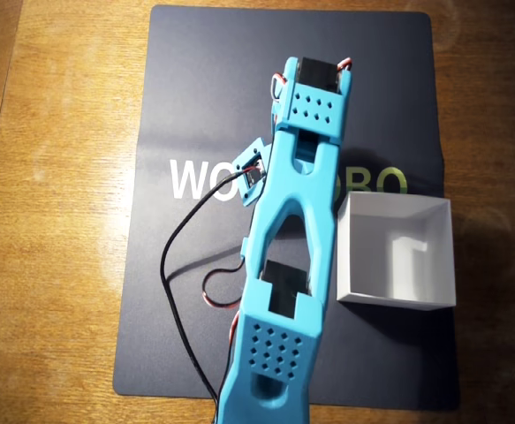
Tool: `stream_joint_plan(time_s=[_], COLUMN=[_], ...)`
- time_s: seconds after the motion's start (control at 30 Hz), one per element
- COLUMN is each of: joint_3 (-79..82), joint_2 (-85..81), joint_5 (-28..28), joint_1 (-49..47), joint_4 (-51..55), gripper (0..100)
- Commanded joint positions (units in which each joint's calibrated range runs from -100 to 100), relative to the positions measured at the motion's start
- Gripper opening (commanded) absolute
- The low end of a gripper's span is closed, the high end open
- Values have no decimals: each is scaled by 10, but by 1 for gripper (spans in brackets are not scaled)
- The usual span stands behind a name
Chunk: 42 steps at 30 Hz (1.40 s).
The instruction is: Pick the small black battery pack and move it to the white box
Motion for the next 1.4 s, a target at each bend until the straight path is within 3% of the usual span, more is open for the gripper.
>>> stream_joint_plan(time_s=[0.0, 0.1, 1.37], joint_3=[17, 17, 5], joint_2=[1, 1, -108], joint_5=[7, 7, 2], joint_1=[16, 16, 25], joint_4=[6, 3, 2], gripper=[18, 9, 5])
